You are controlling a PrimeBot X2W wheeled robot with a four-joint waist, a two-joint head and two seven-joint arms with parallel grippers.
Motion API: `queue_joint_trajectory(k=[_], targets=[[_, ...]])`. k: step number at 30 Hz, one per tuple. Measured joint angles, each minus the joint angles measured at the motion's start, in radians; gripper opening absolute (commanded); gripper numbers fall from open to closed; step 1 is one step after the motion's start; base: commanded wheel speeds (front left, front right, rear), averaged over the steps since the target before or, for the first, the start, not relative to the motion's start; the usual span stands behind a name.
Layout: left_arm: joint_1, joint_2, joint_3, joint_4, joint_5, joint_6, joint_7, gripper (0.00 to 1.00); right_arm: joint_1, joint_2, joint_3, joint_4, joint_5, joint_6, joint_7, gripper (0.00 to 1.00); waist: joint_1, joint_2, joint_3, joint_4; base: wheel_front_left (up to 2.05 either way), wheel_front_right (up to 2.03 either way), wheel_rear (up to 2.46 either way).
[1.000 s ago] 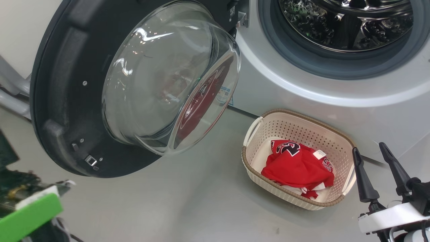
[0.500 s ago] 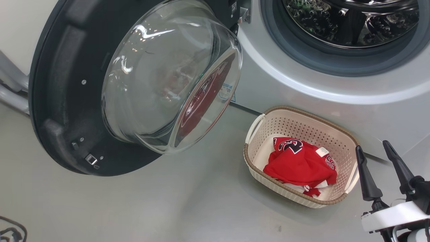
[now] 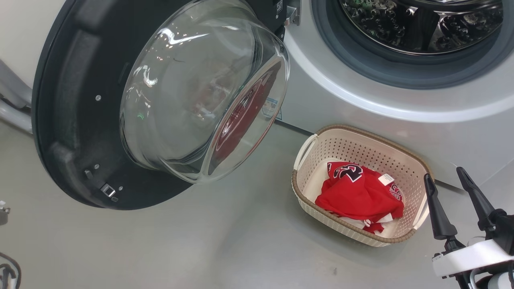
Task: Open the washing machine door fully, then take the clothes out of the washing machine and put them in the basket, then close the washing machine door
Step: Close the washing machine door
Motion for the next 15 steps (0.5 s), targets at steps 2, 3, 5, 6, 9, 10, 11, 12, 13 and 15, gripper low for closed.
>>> queue_joint_trajectory(k=[2,3,5,6,9,10,11,12,13,15], targets=[[-0.001,0.013,-0.015,0.024,-0.007,0.0,0.035,0.0,0.0,-0.001,0.001,-0.001,0.0,0.001,0.001,1.0,0.0,0.0,0.0,0.0,0.0,0.0,0.0],[-0.001,0.02,-0.021,0.034,-0.007,0.0,0.051,0.0,0.0,-0.001,0.001,-0.001,0.0,0.001,0.001,1.0,0.0,0.0,0.0,-0.001,0.0,0.0,0.0],[-0.001,0.029,-0.036,0.054,-0.012,0.0,0.077,0.0,0.0,-0.002,0.002,-0.001,0.0,0.001,0.001,1.0,0.0,0.0,0.0,-0.001,0.0,0.0,0.0],[-0.001,0.03,-0.04,0.062,-0.016,0.0,0.09,0.0,0.0,-0.002,0.003,-0.001,0.0,0.001,0.002,1.0,0.0,0.0,0.0,-0.001,0.0,0.0,0.0],[-0.001,0.039,-0.059,0.082,-0.022,0.0,0.125,0.0,0.0,-0.002,0.007,-0.001,0.0,0.001,0.004,1.0,0.0,0.0,-0.001,-0.004,0.0,0.0,0.0],[-0.002,0.041,-0.062,0.087,-0.025,0.0,0.131,0.0,0.0,-0.002,0.007,-0.001,0.0,0.001,0.006,1.0,0.0,0.0,-0.001,-0.004,0.0,0.0,0.0],[-0.003,0.044,-0.067,0.091,-0.027,0.0,0.142,0.0,0.0,-0.002,0.008,-0.001,0.0,0.001,0.009,1.0,0.0,0.0,-0.002,-0.005,0.0,0.0,0.0],[-0.003,0.044,-0.067,0.091,-0.027,0.0,0.142,0.0,0.0,-0.002,0.008,-0.001,0.0,0.001,0.009,1.0,0.0,0.0,-0.002,-0.005,0.0,0.0,0.0],[-0.004,0.047,-0.07,0.096,-0.027,-0.001,0.151,0.0,0.0,-0.002,0.009,-0.001,0.0,0.001,0.009,1.0,0.0,0.0,-0.002,-0.006,0.0,0.0,0.0],[-0.007,0.049,-0.079,0.104,-0.037,-0.005,0.173,0.0,0.0,-0.002,0.01,-0.002,0.0,0.001,0.009,1.0,0.0,0.0,-0.002,-0.007,0.0,0.0,0.0]])
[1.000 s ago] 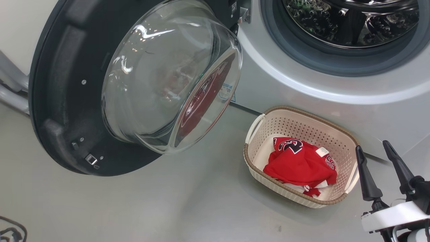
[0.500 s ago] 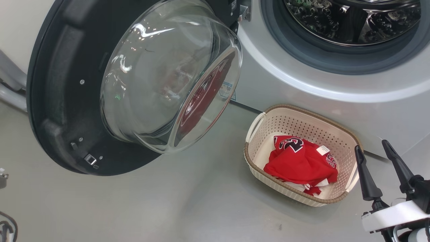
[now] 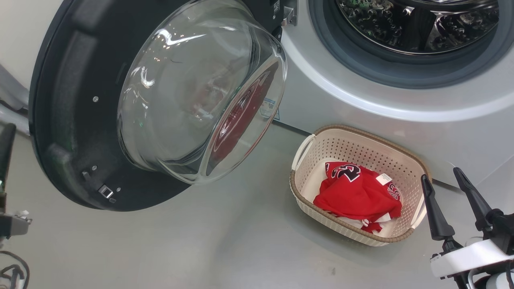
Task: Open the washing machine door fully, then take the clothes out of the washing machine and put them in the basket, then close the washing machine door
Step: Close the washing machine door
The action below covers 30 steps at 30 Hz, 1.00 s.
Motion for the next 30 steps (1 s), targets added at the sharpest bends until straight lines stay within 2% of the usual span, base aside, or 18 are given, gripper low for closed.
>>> queue_joint_trajectory(k=[8,21,30], targets=[[0.0,0.015,-0.041,0.015,-0.021,-0.035,0.065,0.0,0.0,0.0,0.002,-0.002,0.0,0.0,0.0,1.0,0.0,0.0,-0.001,-0.006,0.0,0.0,0.0],[0.003,0.02,-0.04,0.025,-0.081,-0.076,0.129,0.0,0.0,-0.002,0.001,-0.006,0.0,0.0,0.001,1.0,0.0,0.0,0.005,-0.008,0.0,0.0,0.0],[0.023,-0.008,-0.093,0.009,-0.121,-0.128,0.197,0.0,0.0,-0.008,0.0,-0.007,0.0,0.0,0.001,1.0,0.0,0.0,0.008,-0.012,0.0,0.0,0.0]])
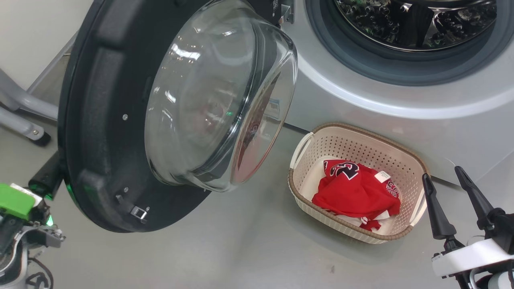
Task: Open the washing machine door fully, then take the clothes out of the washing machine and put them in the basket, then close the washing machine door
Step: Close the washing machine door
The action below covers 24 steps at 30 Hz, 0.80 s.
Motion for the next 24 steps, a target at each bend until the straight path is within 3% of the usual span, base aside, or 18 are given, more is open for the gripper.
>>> queue_joint_trajectory(k=[24], targets=[[0.087,-0.091,-0.137,-0.12,-0.097,-0.078,0.123,0.0,-0.017,-0.001,0.011,-0.005,0.004,0.0,0.007,1.0,0.0,0.0,0.016,-0.077,0.0,0.0,0.0]])
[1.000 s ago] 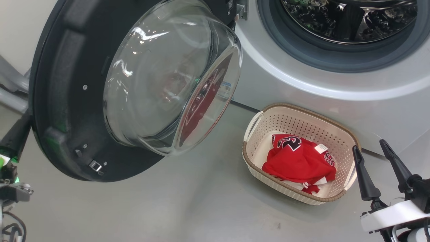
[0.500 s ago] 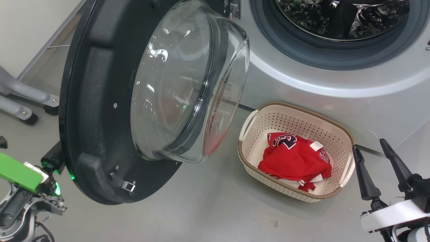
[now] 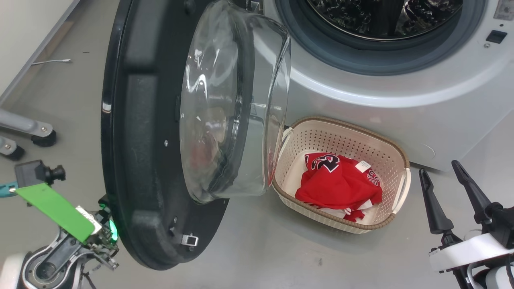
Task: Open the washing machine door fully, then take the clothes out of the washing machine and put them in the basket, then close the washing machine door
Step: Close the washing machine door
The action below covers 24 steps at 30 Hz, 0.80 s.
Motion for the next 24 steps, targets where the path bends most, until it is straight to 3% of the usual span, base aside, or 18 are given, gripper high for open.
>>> queue_joint_trajectory(k=[24], targets=[[0.014,-0.072,-0.114,-0.053,-0.007,-0.01,0.046,0.0,-0.051,0.026,0.031,0.037,0.014,0.004,-0.006,1.0,0.0,0.0,0.011,-0.181,0.0,0.0,0.0]])
